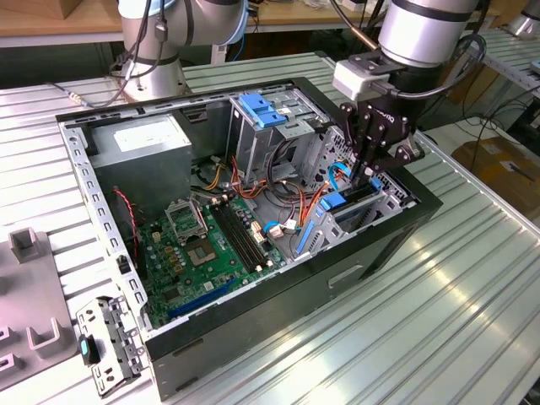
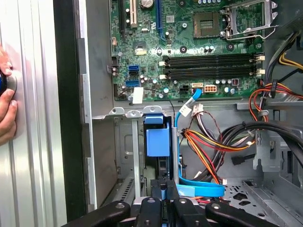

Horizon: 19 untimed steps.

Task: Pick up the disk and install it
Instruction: 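Insert the second disk wire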

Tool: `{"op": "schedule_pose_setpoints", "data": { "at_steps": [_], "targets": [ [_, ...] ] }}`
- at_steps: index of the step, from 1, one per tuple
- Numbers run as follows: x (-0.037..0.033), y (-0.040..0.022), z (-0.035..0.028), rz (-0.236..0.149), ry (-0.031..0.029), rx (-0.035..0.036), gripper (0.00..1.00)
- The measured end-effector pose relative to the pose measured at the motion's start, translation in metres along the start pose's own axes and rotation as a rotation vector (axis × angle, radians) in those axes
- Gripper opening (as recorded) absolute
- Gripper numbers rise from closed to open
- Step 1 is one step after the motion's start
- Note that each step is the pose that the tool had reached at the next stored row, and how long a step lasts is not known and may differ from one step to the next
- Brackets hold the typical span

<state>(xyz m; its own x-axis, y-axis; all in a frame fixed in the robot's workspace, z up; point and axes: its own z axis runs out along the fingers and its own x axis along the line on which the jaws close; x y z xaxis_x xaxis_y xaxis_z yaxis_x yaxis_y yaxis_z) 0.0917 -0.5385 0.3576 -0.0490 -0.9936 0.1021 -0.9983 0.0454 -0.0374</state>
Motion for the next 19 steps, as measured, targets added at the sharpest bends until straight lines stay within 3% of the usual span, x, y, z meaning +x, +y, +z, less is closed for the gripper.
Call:
{"op": "schedule_pose_setpoints", "data": {
  "at_steps": [2,4,6,8,10,13,19],
  "targets": [
    [0.0015,0.0,0.0005,0.001,-0.0079,0.002,0.16],
    [0.0057,-0.0002,0.0015,0.002,-0.0351,0.0077,0.16],
    [0.0078,0.0004,0.0022,0.003,-0.0494,0.0086,0.16],
    [0.0111,0.0014,0.0033,0.004,-0.0759,0.0098,0.16],
    [0.0158,0.0014,0.0051,0.005,-0.0969,0.0104,0.16],
    [0.0168,0.0013,0.0061,0.005,-0.1052,0.0106,0.16],
    [0.0166,0.0013,0.0079,0.005,-0.107,0.0117,0.16]
  ]
}}
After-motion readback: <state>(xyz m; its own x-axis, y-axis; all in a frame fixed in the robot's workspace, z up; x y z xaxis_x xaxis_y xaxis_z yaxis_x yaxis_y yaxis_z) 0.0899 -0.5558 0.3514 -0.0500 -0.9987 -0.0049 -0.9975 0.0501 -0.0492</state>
